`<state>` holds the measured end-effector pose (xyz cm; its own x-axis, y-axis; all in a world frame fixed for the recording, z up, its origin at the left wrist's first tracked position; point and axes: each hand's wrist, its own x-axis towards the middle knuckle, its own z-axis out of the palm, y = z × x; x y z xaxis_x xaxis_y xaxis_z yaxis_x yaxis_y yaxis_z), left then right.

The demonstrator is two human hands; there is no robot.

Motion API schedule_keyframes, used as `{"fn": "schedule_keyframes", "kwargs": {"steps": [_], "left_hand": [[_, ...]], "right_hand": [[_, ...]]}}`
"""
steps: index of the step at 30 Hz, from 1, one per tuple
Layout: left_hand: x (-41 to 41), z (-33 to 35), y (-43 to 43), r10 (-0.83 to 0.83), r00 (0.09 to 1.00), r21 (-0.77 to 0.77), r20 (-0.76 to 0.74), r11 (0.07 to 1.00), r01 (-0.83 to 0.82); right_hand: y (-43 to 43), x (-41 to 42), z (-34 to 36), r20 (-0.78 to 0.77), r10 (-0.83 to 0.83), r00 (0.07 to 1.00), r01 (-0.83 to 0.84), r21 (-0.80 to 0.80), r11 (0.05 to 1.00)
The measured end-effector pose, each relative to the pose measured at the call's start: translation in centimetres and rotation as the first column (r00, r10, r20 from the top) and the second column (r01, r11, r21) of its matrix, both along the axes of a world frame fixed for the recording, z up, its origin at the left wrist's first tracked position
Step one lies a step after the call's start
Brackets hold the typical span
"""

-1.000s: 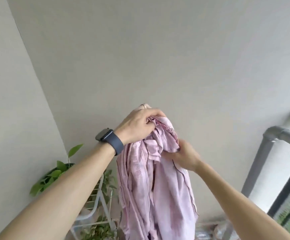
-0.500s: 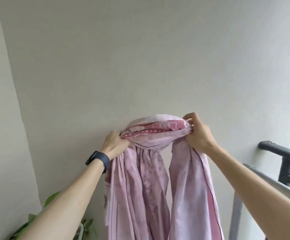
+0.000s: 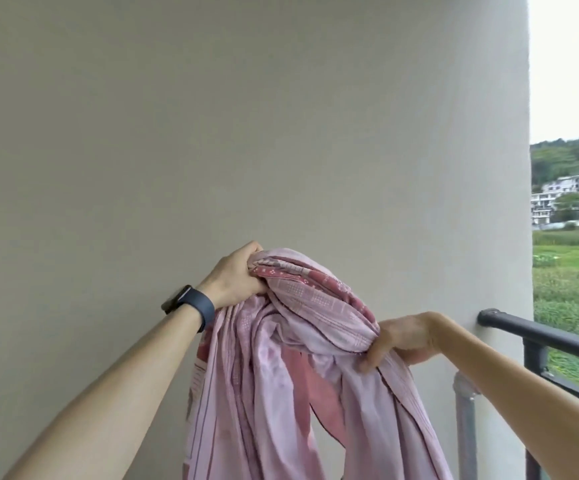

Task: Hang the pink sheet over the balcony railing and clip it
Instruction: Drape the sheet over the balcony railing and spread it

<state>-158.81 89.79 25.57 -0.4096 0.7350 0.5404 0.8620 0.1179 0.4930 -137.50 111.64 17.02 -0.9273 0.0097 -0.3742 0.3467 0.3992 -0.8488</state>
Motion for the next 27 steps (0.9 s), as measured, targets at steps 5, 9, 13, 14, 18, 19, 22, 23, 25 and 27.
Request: {"fn": "schedule_keyframes", "kwargs": {"steps": [5,9,13,14,18,19,22,23,25,27], "left_hand": [[0.3,2.7,0.2,0.168,0.846,0.120,-0.506,0.985,-0.124],[0.3,1.9,0.6,0.276,0.669,0.129,-0.691,0.957,-0.261],[1.3,0.8,1.8,0.290,0.661,0.120,-0.692,0.949,-0.291],[1.7,0.7,2.2,0.285,0.662,0.116,-0.694,0.951,-0.288],[3.9,0.4,3.7,0.262,0.652,0.111,-0.711,0.958,-0.263],[4.6,0.3,4.1,0.253,0.657,0.105,-0.710,0.961,-0.256],[6.7,0.1,5.3,0.221,0.700,0.079,-0.679,0.970,-0.230],[7.5,0.0,5.7,0.205,0.725,0.055,-0.657,0.973,-0.226],[9.1,-0.4,6.4,0.173,0.785,-0.012,-0.595,0.975,-0.224],[10.5,-1.0,6.9,0.139,0.838,-0.070,-0.528,0.976,-0.206]], "right_hand": [[0.3,-0.4,5.6,-0.415,-0.318,0.853,0.519,0.602,0.607],[0.3,-0.2,7.6,-0.704,-0.271,0.657,0.742,0.667,0.066],[1.2,0.1,7.8,-0.763,-0.243,0.599,0.751,0.641,-0.159],[1.7,0.2,7.7,-0.769,-0.249,0.588,0.754,0.633,-0.174],[4.0,1.1,5.6,-0.847,-0.266,0.461,0.860,0.500,-0.100],[4.3,1.4,5.2,-0.863,-0.286,0.416,0.888,0.453,-0.076],[4.8,2.8,4.8,-0.856,-0.377,0.353,0.920,0.390,-0.024],[5.1,3.4,4.7,-0.848,-0.401,0.346,0.924,0.381,-0.009],[5.7,4.8,4.3,-0.839,-0.416,0.351,0.923,0.384,0.006],[6.3,6.4,3.7,-0.812,-0.436,0.387,0.905,0.425,0.013]]}}
